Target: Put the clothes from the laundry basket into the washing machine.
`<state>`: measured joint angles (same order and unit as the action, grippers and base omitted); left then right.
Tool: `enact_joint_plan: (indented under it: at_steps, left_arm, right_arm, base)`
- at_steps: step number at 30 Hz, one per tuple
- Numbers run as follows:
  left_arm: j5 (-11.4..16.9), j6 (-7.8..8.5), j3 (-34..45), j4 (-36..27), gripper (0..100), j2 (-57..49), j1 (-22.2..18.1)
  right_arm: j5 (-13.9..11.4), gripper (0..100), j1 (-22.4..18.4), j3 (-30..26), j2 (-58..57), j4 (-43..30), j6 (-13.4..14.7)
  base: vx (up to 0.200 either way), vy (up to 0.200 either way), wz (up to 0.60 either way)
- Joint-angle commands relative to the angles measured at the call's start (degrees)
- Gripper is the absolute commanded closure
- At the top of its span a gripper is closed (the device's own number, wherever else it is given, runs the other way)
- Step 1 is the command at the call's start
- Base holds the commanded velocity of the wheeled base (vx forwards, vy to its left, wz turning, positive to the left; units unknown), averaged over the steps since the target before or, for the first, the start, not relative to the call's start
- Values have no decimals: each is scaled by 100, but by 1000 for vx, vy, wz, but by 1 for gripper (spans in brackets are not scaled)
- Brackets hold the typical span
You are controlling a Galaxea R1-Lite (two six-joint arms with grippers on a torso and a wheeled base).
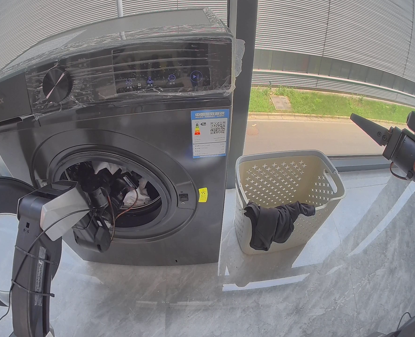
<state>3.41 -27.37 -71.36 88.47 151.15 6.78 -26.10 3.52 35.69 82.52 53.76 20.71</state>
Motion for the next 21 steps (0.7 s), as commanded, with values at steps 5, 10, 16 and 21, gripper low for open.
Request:
enact_joint_plan:
  at_steps: [5, 10, 16, 21]
  left_arm:
    - [-69, 56, 4693, 74, 0, -2723, 377]
    - [-78, 65, 5976, 21, 0, -4322, 746]
    - [-86, 91, 7136, -286, 0, -6432, 1115]
    - [-25, 302, 7013, -383, 0, -7187, 957]
  right_arm:
    - [-9, 0, 26, 17, 10, 3, -15]
    - [-9, 0, 52, -10, -52, 3, -15]
    - [-9, 0, 87, -150, -254, 3, -67]
    - [-36, 0, 122, -818, -728, 3, -305]
  base:
    - [0, 0, 0]
    - [0, 0, 0]
    - [0, 0, 0]
    - [0, 0, 0]
